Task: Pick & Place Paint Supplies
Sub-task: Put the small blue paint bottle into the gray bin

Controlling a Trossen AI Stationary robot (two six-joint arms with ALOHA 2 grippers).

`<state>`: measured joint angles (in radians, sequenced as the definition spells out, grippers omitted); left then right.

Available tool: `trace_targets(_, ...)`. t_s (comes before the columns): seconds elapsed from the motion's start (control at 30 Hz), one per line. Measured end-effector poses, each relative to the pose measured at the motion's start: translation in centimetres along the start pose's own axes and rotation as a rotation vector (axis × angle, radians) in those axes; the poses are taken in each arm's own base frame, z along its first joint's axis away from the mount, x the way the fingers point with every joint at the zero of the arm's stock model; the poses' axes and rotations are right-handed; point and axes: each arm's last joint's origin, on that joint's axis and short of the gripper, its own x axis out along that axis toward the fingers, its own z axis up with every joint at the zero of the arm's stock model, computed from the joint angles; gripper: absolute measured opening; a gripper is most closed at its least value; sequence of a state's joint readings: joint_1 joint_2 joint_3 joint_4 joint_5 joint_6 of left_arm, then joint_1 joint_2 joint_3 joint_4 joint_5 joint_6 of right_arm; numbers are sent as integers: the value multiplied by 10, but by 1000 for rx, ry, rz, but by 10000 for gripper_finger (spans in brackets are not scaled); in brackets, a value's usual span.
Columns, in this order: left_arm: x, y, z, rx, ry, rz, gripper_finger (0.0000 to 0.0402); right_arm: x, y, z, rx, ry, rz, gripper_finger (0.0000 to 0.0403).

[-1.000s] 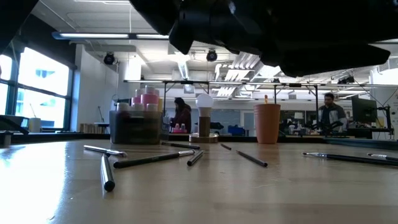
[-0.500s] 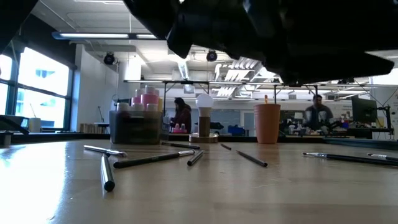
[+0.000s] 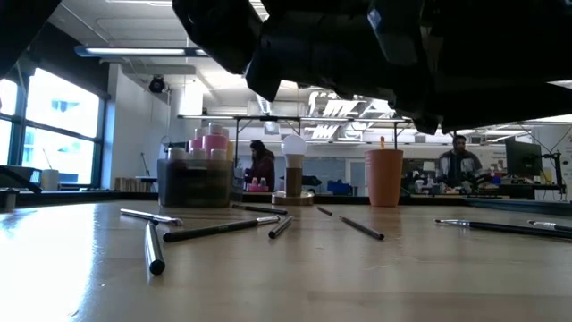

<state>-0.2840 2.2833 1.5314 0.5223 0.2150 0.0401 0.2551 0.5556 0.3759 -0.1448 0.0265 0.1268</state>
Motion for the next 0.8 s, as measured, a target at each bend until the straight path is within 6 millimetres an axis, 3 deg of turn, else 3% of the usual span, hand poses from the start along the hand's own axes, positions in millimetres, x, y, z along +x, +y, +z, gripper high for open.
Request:
trace_targets(0.17,0,0,0,4,0,-1,299,0,0,0,10,0,0,2)
trace_targets(0.33,-1,2,0,-79,24,1,299,0,0,-2,150,20,-3,2)
trace_targets(0.5,-14,17,11,-105,83,31,291,-2,5,-6,236,63,23,2)
trace_targets(0.8,-34,51,22,-190,127,23,173,-4,20,-8,285,61,47,2)
